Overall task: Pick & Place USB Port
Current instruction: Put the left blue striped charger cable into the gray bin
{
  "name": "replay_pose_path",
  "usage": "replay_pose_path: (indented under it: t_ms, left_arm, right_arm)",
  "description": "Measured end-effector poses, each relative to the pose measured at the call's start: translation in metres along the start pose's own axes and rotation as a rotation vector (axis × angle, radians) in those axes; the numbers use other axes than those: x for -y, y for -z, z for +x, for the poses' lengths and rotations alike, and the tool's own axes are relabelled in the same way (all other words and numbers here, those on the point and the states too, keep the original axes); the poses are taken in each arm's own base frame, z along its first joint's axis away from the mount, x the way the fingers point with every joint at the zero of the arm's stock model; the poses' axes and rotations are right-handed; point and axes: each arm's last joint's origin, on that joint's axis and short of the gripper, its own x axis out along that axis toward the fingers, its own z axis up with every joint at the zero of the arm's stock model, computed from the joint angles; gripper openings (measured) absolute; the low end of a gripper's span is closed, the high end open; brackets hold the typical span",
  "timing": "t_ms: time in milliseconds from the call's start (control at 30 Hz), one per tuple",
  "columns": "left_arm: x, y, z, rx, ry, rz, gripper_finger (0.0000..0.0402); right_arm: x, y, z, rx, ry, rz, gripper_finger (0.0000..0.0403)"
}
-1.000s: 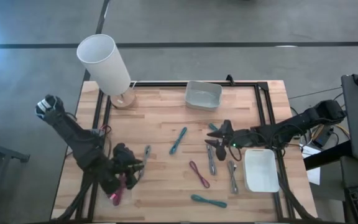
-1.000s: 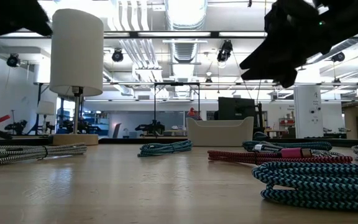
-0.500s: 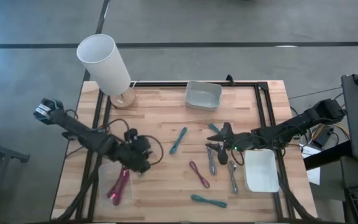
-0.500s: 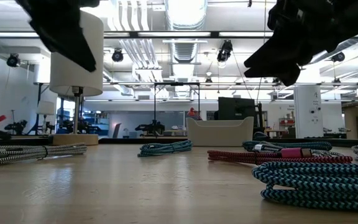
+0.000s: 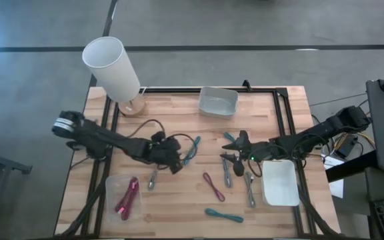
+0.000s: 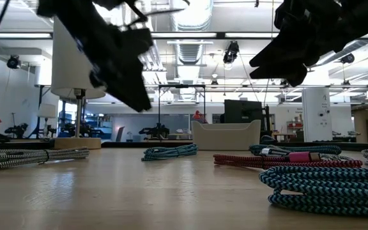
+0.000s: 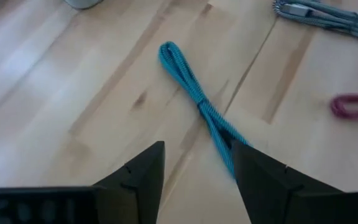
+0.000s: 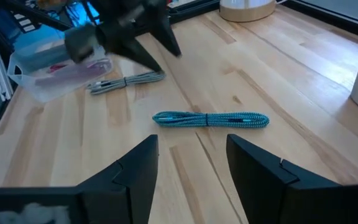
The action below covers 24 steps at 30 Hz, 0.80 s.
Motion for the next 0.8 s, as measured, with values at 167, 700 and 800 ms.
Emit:
replay_pose_path:
  t_ms: [167,700,800]
  left_arm:
    - [0.009,0.003,0.039,-0.016,0.060,-0.055,0.0188]
    - [0.009,0.022,0.094,-0.052,-0.012,-0.062,0.0145]
    - [0.009,0.019,0.090,-0.040,-0.003,-0.052,0.0089]
  right_arm:
    - [0.000,0.000,0.000,0.000,0.000,0.000,0.0187]
    - [0.000,0.000,0.000,0.001,0.002,-0.036,0.0187]
    - [0.000,0.000,0.000,0.001,0.001,-0.090,0.0187]
